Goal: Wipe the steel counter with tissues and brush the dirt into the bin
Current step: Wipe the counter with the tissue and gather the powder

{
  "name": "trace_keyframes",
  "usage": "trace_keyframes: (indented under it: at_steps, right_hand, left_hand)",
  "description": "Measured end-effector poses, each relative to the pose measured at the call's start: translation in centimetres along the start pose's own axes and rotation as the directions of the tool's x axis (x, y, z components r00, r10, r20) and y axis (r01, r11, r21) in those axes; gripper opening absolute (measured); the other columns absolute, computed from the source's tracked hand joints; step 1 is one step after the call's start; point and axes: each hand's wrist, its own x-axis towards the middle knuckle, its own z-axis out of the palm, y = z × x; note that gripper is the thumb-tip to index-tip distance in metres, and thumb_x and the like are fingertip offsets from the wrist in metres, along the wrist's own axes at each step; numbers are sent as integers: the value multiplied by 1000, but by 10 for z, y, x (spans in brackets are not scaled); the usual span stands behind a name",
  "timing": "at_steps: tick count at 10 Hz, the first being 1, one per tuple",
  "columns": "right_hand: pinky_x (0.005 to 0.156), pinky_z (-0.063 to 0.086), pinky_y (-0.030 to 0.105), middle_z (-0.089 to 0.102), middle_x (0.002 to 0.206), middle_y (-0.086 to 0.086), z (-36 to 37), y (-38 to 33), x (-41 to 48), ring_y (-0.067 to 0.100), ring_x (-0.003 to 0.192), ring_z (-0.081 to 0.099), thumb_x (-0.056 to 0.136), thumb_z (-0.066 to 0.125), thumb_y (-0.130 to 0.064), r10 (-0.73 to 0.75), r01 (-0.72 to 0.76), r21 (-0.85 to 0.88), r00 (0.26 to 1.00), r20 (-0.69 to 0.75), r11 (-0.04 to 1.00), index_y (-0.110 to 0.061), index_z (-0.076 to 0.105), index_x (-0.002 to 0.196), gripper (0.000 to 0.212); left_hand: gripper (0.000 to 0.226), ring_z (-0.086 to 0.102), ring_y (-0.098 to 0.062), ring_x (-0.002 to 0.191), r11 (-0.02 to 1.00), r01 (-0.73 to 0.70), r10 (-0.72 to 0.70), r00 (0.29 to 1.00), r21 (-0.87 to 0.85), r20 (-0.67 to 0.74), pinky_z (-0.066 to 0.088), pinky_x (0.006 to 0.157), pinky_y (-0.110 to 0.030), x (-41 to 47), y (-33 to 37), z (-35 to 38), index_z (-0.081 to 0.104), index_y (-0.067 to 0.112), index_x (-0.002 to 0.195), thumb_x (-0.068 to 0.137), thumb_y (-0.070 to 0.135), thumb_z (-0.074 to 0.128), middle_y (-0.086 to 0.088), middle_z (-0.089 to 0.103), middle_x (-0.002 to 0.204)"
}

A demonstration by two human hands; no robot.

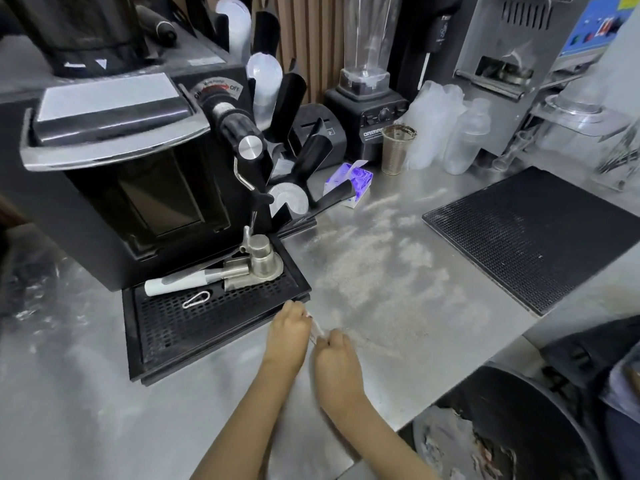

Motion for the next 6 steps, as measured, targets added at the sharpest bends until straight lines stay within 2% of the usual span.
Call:
trace_keyframes:
  at_steps: [1, 2, 3, 4, 5, 6]
  right_hand:
    - [36, 34, 15, 53, 51, 3, -3, 28, 5, 15, 42, 51, 17, 85, 1, 58, -58, 5, 997, -43, 998, -9, 62, 47, 39]
    - [42, 29, 18, 56, 58, 6, -11, 35, 6, 19, 50, 55, 32, 85, 4, 146, -143, 31, 983, -113, 989, -8, 65, 53, 32]
    - [72, 44, 28, 58, 95, 18, -29, 37, -19, 30, 88, 57, 74, 62, 6, 97, -98, 111, 995, 19, 989, -4, 69, 95, 25]
    - [54, 39, 16, 56, 77, -1, -19, 37, -38, 17, 70, 57, 61, 77, -12, -52, 45, 55, 991, 120, 997, -21, 72, 81, 22]
    - [39, 37, 17, 47, 68, -9, -2, 54, -52, 9, 59, 53, 58, 79, -26, -84, 86, -17, 991, 109, 996, -27, 66, 68, 17]
    - [40, 39, 18, 50, 67, -6, -6, 72, -51, 13, 58, 52, 62, 75, -16, -86, 86, -5, 995, 50, 996, -23, 70, 74, 15]
  left_hand:
    - [26, 56, -21, 59, 996, -82, 80, 996, 41, 45, 45, 44, -24, 20, 14, 7, 57, 6, 47, 46, -3, 81, -5, 54, 60]
    - [8, 55, -28, 79, 999, -22, 24, 999, -37, 36, 47, 66, -39, 17, 20, 5, 59, -2, 71, 78, -2, 56, -11, 52, 79]
    - [10, 53, -21, 72, 989, 15, -24, 998, -149, -56, 42, 55, -31, -13, 9, 7, 58, -1, 64, 71, -2, 66, -6, 49, 71]
    - [12, 38, -11, 68, 993, -80, 70, 991, -89, -115, 36, 49, -19, -58, 0, 6, 61, 11, 54, 60, 2, 67, -1, 52, 62]
    - [17, 36, -10, 67, 987, -112, 95, 985, -113, -145, 36, 54, -26, -81, 8, 8, 59, 12, 55, 71, 14, 54, 1, 47, 60]
    - [27, 45, -10, 64, 986, -96, 75, 986, -139, -148, 40, 56, -25, -66, 24, 13, 54, 14, 55, 57, -1, 76, 0, 50, 60]
